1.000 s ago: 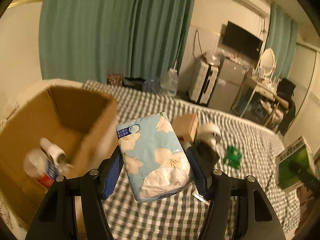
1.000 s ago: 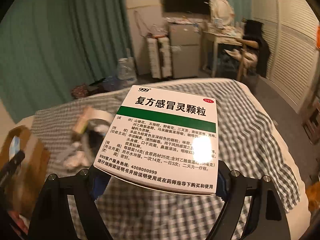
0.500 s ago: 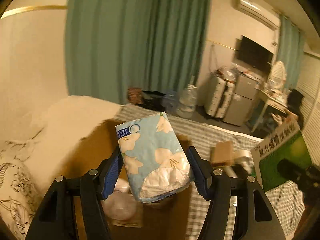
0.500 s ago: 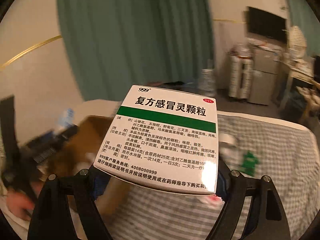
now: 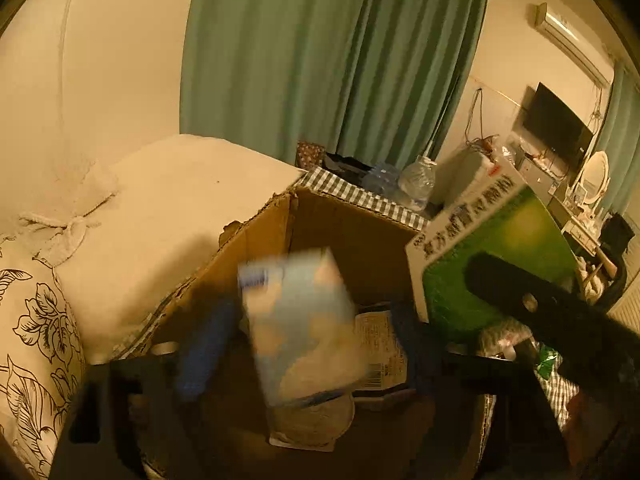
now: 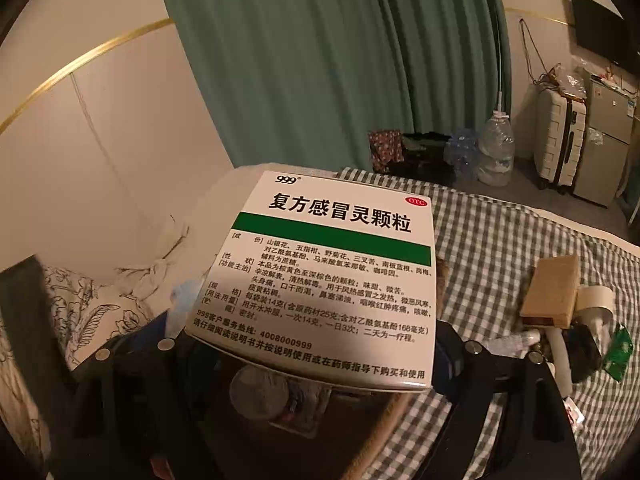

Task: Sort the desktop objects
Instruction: 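Carry the tissue pack and medicine box into the cardboard box and release, then move both tools back over the cotton pad bag and green snack bag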

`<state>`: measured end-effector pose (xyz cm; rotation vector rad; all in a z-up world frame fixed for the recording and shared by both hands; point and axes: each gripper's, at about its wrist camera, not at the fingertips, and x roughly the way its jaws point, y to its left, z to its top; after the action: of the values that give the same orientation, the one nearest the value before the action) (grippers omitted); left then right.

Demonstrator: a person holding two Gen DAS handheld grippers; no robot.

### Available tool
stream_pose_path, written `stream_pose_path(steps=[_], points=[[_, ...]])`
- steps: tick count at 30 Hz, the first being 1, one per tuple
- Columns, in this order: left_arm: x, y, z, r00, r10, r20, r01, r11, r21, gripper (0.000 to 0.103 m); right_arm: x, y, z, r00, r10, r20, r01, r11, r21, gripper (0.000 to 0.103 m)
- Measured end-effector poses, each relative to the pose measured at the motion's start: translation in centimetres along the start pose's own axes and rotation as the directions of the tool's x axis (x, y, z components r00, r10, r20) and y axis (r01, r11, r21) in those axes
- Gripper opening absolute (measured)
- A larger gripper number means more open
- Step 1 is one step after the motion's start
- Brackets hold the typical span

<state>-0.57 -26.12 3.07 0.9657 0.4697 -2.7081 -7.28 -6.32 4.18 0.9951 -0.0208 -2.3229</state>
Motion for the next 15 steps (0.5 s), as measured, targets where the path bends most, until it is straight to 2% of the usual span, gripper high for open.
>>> stream_pose_path(steps=[2, 3, 5, 11, 13, 15], points=[[0.2, 0.1, -0.1, 0.997, -0.075, 0.000, 0.075, 0.997, -0.029, 0.102, 0.3, 0.2, 0.4, 1.000, -0.023, -0.016, 0.023, 0.999, 0.035, 0.102], [0.3, 0.3, -0.1, 0.996, -0.090, 0.000, 0.090, 0.995, -0.046, 0.103, 0.2, 0.1, 0.4, 1.000, -0.020, -0.012, 0.021, 0.999, 0.050, 0.102], [0.9, 0.5, -0.2, 0.997, -0.076, -0.007, 0.075, 0.995, -0.064, 0.103, -0.4, -0.4, 0.5, 1.000, 0.000, 0.010, -0.001, 0.998, 0.055, 0.102], [1.6, -0.3, -0.7, 0.998, -0.057, -0.013, 0.057, 0.997, -0.058, 0.103, -4.4, -3.8, -0.7, 0.997, -0.060, 0.054, 0.054, 0.994, 0.095, 0.103], [1.1, -1.2, -0.8, 0.999, -0.051, 0.012, 0.051, 0.998, -0.043, 0.103, -6.1, -5.4, -1.6, 0.994, -0.095, 0.061, 0.089, 0.992, 0.090, 0.103], [0.2, -2.1, -1.1, 0.998, -0.060, 0.027, 0.061, 0.997, -0.035, 0.103, -8.1, -7.8, -2.8, 0.984, -0.165, 0.070, 0.159, 0.984, 0.082, 0.103]])
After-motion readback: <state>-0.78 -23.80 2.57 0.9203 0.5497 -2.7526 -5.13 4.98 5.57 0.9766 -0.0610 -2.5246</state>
